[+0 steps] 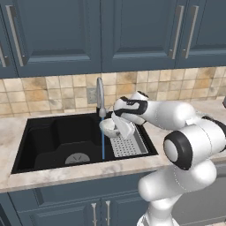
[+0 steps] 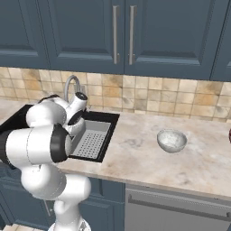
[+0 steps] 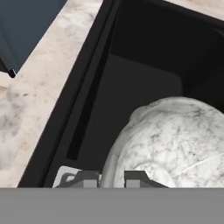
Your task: Rinse each bowl for a few seconds and place them down in the sink or on the counter.
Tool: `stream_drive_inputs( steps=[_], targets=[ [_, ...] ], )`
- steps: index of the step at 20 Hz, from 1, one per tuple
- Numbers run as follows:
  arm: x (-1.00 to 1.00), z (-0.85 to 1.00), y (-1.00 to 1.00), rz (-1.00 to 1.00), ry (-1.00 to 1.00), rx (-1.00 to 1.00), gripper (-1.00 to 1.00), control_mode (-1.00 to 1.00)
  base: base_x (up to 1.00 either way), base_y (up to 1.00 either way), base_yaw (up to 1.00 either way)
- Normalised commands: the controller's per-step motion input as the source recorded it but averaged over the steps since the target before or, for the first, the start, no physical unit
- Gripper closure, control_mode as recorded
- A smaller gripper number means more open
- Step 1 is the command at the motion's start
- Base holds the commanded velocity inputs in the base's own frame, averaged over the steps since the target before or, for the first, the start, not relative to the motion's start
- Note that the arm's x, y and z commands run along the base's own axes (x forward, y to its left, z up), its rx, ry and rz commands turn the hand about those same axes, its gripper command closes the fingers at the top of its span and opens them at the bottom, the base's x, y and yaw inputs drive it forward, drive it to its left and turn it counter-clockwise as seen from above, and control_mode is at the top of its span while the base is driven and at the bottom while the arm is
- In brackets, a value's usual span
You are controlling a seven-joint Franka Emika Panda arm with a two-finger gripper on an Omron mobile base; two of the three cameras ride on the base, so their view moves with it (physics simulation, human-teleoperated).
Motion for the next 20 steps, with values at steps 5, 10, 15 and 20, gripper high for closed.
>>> stream_drive_inputs(
  steps=[5, 10, 15, 20],
  targets=[
    [0.22, -0.1, 0.06, 0.01, 0.0, 0.0, 1.0, -1.0, 0.0, 0.0, 0.0],
    [0.24, -0.12, 0.05, 0.02, 0.0, 0.0, 1.0, -1.0, 0.0, 0.0, 0.0],
    [0.23, -0.12, 0.04, 0.02, -0.01, 0.0, 1.0, -1.0, 0.0, 0.0, 0.0],
    [0.12, -0.1, 0.0, 0.01, -0.03, 0.01, 1.0, -1.0, 0.0, 0.0, 0.0]
  ],
)
